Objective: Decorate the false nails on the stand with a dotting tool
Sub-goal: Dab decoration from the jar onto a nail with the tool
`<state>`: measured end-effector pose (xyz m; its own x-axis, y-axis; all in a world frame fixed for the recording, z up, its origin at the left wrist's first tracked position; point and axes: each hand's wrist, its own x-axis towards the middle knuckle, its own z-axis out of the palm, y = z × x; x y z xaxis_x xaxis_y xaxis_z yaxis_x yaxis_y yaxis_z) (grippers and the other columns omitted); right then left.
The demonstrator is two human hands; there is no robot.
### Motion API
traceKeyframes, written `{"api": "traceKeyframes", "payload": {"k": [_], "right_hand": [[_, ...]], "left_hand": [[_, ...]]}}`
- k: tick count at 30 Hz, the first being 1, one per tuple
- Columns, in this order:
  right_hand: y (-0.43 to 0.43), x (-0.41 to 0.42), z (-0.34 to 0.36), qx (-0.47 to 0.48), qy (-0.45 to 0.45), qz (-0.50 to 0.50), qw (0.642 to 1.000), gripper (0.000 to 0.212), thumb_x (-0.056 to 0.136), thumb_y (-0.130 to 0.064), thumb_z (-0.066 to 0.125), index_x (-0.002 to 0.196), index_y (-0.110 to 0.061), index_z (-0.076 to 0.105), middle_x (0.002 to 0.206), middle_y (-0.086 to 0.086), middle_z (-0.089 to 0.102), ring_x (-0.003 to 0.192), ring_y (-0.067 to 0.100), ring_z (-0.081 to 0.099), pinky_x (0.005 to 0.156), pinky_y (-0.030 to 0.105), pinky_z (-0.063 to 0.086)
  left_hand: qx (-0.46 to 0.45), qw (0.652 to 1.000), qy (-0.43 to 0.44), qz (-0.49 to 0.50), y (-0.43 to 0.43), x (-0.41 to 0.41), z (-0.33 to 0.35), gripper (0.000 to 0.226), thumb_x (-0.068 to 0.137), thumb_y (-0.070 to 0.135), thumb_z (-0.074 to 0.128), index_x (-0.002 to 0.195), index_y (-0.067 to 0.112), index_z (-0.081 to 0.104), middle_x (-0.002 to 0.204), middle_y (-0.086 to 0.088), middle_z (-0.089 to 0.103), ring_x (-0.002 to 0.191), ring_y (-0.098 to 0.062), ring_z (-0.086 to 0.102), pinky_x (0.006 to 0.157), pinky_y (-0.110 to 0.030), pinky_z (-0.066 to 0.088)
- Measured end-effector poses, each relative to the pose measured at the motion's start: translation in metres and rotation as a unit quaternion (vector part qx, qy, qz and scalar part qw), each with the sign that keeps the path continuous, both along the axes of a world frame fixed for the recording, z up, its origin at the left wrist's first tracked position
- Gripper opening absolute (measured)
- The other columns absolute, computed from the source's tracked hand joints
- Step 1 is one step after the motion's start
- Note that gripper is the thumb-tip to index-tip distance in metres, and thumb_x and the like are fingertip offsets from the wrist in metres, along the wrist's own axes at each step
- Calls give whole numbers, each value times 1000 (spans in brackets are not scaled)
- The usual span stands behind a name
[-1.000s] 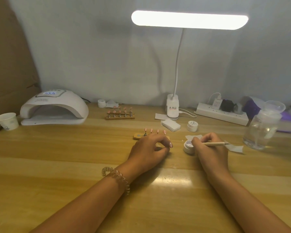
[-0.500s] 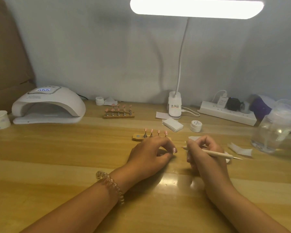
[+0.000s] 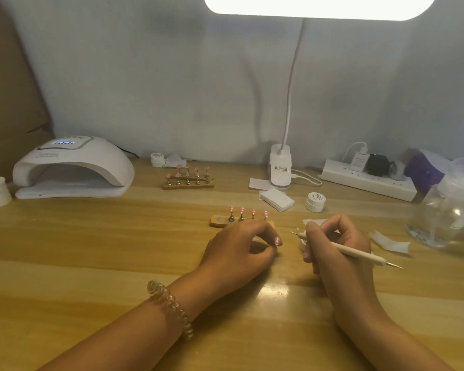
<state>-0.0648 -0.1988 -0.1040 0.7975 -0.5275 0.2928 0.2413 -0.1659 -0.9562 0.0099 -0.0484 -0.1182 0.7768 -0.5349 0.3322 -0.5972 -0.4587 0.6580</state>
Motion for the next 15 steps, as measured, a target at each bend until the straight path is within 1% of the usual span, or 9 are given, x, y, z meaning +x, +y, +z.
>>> {"api": "traceKeyframes", "payload": {"k": [3,5,7,8,10,13,15], "right_hand": [[0,-1,0,-44,-36,-16,998,27,93,-17,64,74,-11,47,57,8,58,44,4,50,44,15,39],[-2,-1,2,-74,-53,-36,995,26,94,-20,64,75,-14,48,63,9,58,49,6,53,46,17,41],[-5,-1,3,-89,-53,-56,993,25,94,-26,64,76,-19,49,67,7,59,56,9,56,51,25,46],[-8,-1,3,-87,-46,-66,993,25,94,-30,64,77,-22,49,68,5,59,59,11,57,54,32,48],[-11,0,3,-76,-36,-81,993,25,93,-35,64,76,-26,48,70,3,62,61,8,58,59,37,47],[-13,1,3,-71,-28,-84,994,24,93,-35,64,77,-25,48,70,-1,63,59,2,59,60,34,44],[-12,2,2,-78,-24,-82,993,25,94,-35,64,77,-25,48,69,-3,63,55,0,56,59,32,43]], "left_hand": [[-72,997,23,15,0,1,1,21,85,15,69,81,36,63,91,21,69,51,4,50,58,-22,41],[-114,992,16,45,2,2,3,20,84,14,71,83,33,65,90,22,69,49,-1,47,57,-21,43],[-149,986,5,79,7,7,9,20,84,15,72,88,34,66,88,22,68,49,-1,45,52,-17,41],[-172,980,6,99,10,11,12,20,84,16,72,90,34,66,88,21,68,48,-1,44,50,-18,41],[-210,966,7,153,21,23,19,16,83,18,72,88,32,65,90,19,69,47,-2,42,51,-22,43],[-200,954,24,223,42,42,19,11,81,19,71,83,28,66,91,16,70,52,-5,45,61,-27,47],[-180,956,56,223,50,48,14,11,80,17,71,80,27,67,89,14,71,59,-3,48,67,-28,45]]}}
